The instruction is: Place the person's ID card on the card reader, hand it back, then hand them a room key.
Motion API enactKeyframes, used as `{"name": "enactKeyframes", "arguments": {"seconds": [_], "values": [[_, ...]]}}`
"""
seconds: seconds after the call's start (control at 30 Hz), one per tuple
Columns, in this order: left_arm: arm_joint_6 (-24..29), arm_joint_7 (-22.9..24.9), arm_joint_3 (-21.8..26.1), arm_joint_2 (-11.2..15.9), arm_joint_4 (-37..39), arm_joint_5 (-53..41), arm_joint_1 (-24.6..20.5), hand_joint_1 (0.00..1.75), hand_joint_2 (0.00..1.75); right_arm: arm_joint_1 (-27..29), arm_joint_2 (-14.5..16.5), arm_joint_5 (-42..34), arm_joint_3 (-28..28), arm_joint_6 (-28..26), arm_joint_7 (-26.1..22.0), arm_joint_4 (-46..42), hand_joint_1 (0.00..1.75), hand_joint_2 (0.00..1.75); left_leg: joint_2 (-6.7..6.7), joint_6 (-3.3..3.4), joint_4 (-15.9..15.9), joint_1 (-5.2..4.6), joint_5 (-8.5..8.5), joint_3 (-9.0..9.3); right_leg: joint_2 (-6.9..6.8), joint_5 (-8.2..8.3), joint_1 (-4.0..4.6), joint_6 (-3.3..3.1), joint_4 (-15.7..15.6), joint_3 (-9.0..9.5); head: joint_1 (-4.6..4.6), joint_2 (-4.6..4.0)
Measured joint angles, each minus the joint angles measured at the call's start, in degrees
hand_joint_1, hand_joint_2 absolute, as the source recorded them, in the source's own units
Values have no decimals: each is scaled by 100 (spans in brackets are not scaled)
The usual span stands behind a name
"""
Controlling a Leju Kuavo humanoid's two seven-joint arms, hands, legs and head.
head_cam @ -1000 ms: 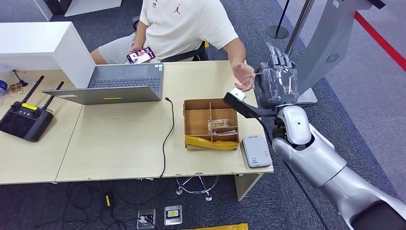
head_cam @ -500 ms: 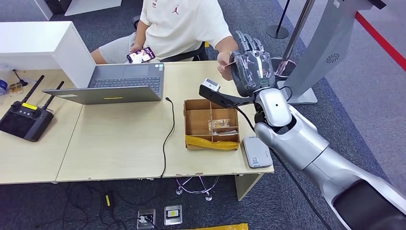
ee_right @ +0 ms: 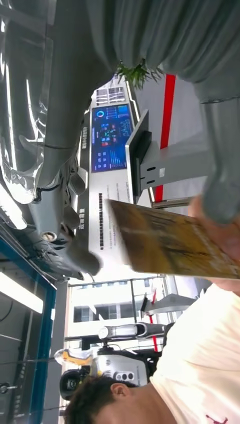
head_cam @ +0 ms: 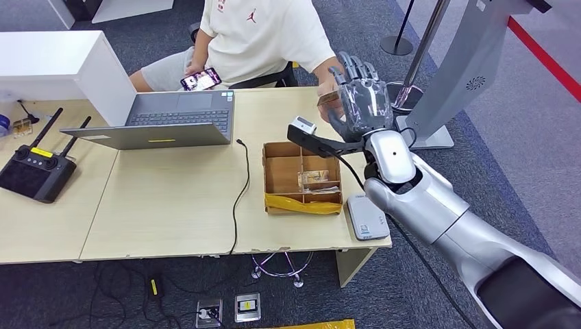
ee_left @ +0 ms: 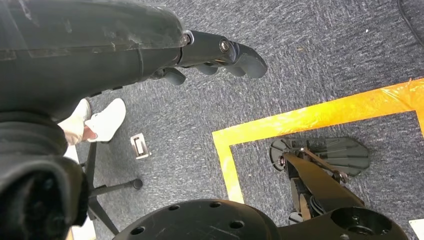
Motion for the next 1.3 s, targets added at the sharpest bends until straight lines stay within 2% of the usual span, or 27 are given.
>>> {"name": "enactKeyframes", "arguments": {"seconds": [0.33,0.47,0.63,0.8,0.9,1.13,1.3], "values": [[0,-18,0,-12,0,0,10,0,0,261,-68,-241,-8,-736,27,-164,0,175,1,0,0,0,0,4,1,0,1,0,-1,0,0,0],[0,-19,2,-12,0,1,23,0,0,652,-224,-579,-88,-940,-8,-566,0,175,4,-1,0,0,-1,5,6,0,1,0,-2,1,0,0],[0,-20,3,-11,0,2,34,0,0,1347,-442,-1446,-292,-1065,-437,-1178,0,175,6,-3,0,0,-4,8,11,0,2,0,-3,2,-1,0],[0,-20,3,-9,0,0,40,0,0,2080,-654,-1904,-554,-937,-878,-1655,0,175,8,-4,0,1,-6,7,11,0,3,0,-4,3,1,0],[0,-20,3,-5,0,0,41,0,0,2364,-715,-1935,-656,-829,-968,-1786,0,175,16,-4,0,2,-6,7,16,0,3,0,-4,2,0,0],[0,-19,3,11,0,1,34,0,0,2725,-819,-1424,-682,-314,-785,-1867,0,175,20,-4,-1,5,-6,10,17,0,7,-1,-4,5,-1,0],[0,-19,3,18,0,0,24,0,0,2788,-854,-1132,-670,-48,-617,-1866,0,175,21,-4,-1,5,-6,10,18,0,6,-1,-4,5,0,0]]}}
